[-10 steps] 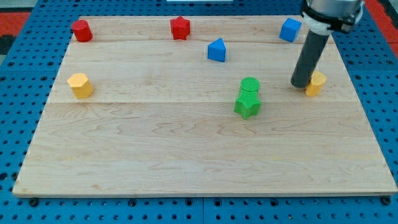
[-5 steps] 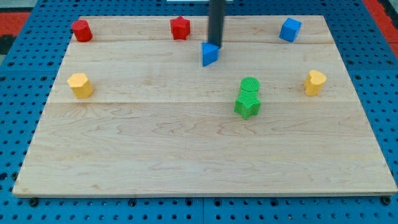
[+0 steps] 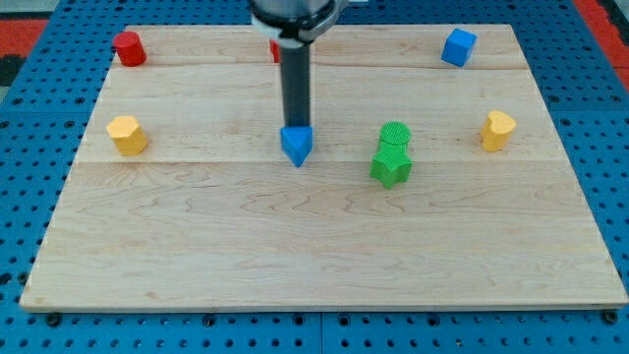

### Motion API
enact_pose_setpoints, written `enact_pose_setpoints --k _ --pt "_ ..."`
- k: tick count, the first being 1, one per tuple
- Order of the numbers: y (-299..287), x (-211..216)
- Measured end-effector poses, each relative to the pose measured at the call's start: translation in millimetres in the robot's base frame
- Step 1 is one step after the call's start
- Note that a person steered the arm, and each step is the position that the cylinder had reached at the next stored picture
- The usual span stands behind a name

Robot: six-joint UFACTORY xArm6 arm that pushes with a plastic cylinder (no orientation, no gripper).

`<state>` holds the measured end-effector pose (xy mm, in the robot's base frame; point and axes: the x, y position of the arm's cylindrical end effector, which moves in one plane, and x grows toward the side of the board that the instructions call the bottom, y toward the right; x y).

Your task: Place the triangle at the bottom left of the board

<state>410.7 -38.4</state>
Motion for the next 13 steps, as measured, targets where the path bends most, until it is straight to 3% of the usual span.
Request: enact_pose_setpoints --k 1,2,4,5,6,7,9,12,13 --pt "-45 56" --pt "-55 58" --pt "-29 10" --pt "12 16" --pt "27 54" --pt "5 92" --pt "-14 107" --pt "-163 125" --pt "-130 124"
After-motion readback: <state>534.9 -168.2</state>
